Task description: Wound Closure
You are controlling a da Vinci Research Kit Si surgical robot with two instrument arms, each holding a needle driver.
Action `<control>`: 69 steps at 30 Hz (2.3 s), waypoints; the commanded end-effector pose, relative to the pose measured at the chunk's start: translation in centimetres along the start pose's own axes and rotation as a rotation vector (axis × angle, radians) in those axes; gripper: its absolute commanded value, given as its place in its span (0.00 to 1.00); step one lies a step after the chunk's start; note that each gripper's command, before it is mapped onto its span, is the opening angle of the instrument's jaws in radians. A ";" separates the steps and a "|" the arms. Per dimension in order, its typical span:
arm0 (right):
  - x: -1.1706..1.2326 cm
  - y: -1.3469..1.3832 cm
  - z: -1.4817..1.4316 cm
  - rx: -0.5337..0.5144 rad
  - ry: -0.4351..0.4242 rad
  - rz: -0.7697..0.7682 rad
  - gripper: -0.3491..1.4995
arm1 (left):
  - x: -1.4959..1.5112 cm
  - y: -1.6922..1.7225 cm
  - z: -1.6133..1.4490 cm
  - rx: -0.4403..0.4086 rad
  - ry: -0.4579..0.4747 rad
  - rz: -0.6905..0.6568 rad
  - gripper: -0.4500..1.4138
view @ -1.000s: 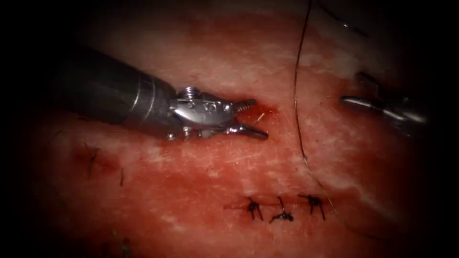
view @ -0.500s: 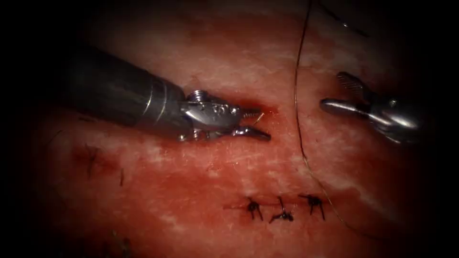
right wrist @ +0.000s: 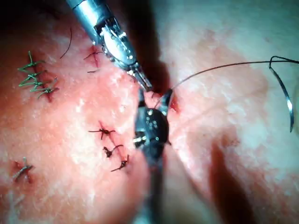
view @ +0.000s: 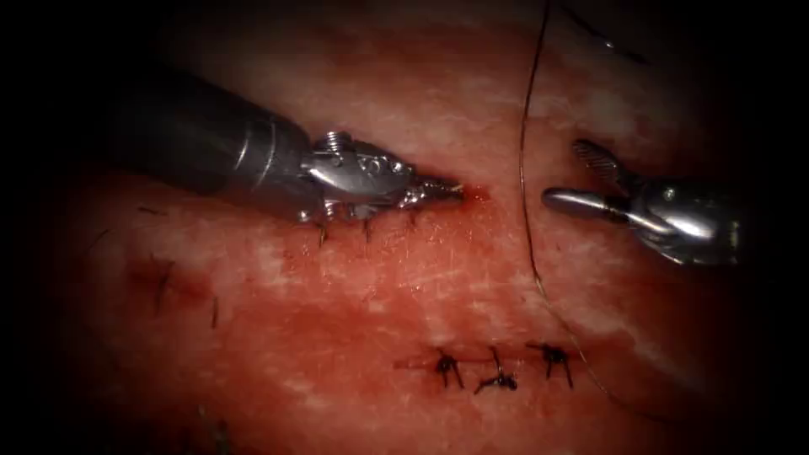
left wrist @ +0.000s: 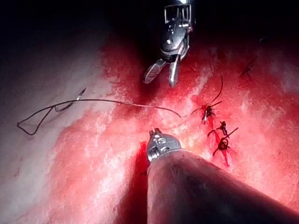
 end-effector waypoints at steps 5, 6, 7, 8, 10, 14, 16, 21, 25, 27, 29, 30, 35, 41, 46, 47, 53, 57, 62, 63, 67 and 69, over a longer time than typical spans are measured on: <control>-0.17 -0.19 0.40 0.064 0.019 -0.092 0.85 | -0.02 -0.08 -0.05 0.002 0.017 0.001 0.00; -0.19 -0.20 0.45 0.073 0.021 -0.096 0.85 | -0.03 -0.10 -0.06 0.001 0.017 0.001 0.00; -0.20 -0.21 0.50 0.071 0.019 -0.099 0.85 | -0.04 -0.12 -0.07 0.000 0.017 0.001 0.00; -0.25 -0.23 0.61 0.064 0.006 -0.108 0.86 | -0.05 -0.14 -0.09 -0.001 0.017 0.002 0.00; -0.31 -0.23 0.70 0.053 -0.014 -0.113 0.87 | -0.06 -0.17 -0.11 0.000 0.020 0.003 0.00; -0.42 -0.23 0.87 0.039 -0.024 -0.122 0.88 | -0.08 -0.20 -0.13 -0.001 0.022 0.003 0.00; -0.47 -0.23 0.99 0.030 -0.034 -0.126 0.90 | -0.08 -0.20 -0.13 -0.001 0.025 0.003 0.00; -0.55 -0.24 1.23 0.012 -0.050 -0.132 0.90 | -0.07 -0.20 -0.14 -0.001 0.031 0.001 0.00; -0.60 -0.23 1.43 -0.011 -0.056 -0.135 0.90 | -0.05 -0.20 -0.16 -0.001 0.039 -0.002 0.00; -0.61 -0.21 1.56 -0.029 -0.057 -0.136 0.90 | -0.05 -0.19 -0.16 0.000 0.042 -0.003 0.00; -0.60 -0.20 1.66 -0.044 -0.058 -0.134 0.90 | -0.04 -0.18 -0.16 0.001 0.042 -0.003 0.00; -0.60 -0.19 1.70 -0.053 -0.062 -0.133 0.90 | -0.04 -0.18 -0.15 0.001 0.042 -0.004 0.00; -0.56 -0.17 1.81 -0.070 -0.043 -0.130 0.90 | -0.04 -0.18 -0.15 0.001 0.042 -0.004 0.00; -0.52 -0.16 1.95 -0.085 -0.021 -0.127 0.90 | -0.04 -0.17 -0.14 0.002 0.042 -0.004 0.00; -0.48 -0.15 1.99 -0.095 -0.002 -0.124 0.90 | -0.04 -0.16 -0.12 0.006 0.042 -0.004 0.00; -0.47 -0.15 2.00 -0.096 0.001 -0.124 0.90 | -0.04 -0.15 -0.11 0.004 0.043 -0.004 0.00; -0.45 -0.13 2.08 -0.106 0.012 -0.122 0.90 | -0.04 -0.13 -0.09 0.002 0.043 -0.005 0.00; -0.43 -0.11 2.13 -0.115 0.020 -0.120 0.90 | -0.04 -0.12 -0.09 -0.001 0.043 -0.005 0.00; -0.42 -0.13 2.21 -0.121 0.023 -0.120 0.90 | -0.04 -0.12 -0.09 -0.001 0.043 -0.005 0.00; -0.42 -0.14 2.22 -0.122 0.023 -0.120 0.90 | -0.03 -0.12 -0.09 -0.001 0.043 -0.005 0.00; -0.42 -0.13 2.21 -0.120 0.032 -0.121 0.74 | -0.03 -0.11 -0.10 -0.001 0.043 -0.006 0.00; -0.42 -0.11 2.15 -0.072 0.039 -0.129 0.11 | -0.03 -0.11 -0.09 -0.001 0.046 -0.007 0.00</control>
